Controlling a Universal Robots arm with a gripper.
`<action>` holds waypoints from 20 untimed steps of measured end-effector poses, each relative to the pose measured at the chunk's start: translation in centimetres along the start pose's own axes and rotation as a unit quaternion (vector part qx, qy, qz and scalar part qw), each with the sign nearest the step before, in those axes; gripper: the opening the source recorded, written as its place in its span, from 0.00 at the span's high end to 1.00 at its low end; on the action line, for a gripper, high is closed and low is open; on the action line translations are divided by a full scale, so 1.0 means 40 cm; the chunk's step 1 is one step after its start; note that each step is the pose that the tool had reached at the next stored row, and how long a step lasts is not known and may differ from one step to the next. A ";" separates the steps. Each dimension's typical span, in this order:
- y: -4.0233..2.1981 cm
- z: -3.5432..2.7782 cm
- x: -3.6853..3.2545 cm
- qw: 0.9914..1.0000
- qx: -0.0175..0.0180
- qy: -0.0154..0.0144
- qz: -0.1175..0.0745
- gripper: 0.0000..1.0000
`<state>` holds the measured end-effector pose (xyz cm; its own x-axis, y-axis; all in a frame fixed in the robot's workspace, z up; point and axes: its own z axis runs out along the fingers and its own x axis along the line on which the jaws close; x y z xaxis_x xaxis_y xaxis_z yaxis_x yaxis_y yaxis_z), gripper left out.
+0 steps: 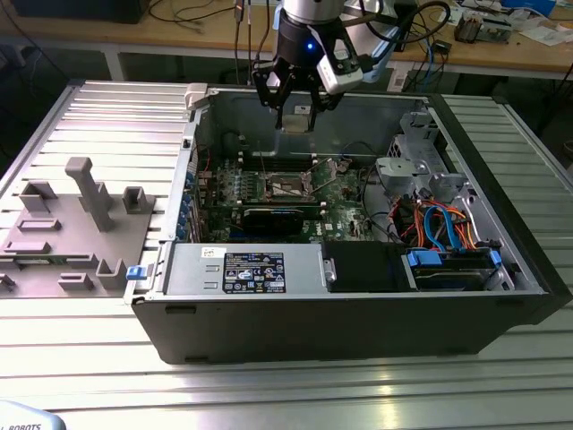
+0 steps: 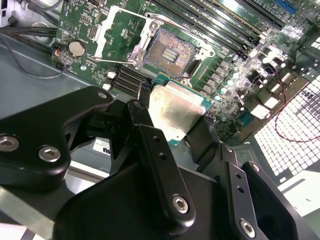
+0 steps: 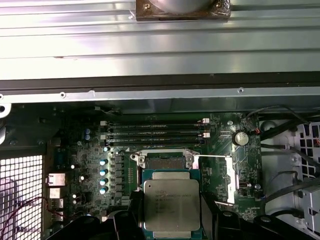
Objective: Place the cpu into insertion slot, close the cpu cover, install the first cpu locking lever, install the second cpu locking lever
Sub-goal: 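Place the cpu into insertion slot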
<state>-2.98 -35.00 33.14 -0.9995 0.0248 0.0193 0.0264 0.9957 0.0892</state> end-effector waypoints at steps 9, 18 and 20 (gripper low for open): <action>0.000 0.006 0.000 1.000 0.000 0.000 0.000 0.46; -0.001 0.010 0.000 1.000 0.000 0.000 0.000 0.46; -0.001 0.011 0.000 1.000 0.000 0.000 0.000 0.46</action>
<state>-2.98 -35.00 32.70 -0.9995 0.0247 0.0193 0.0264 0.9957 0.0893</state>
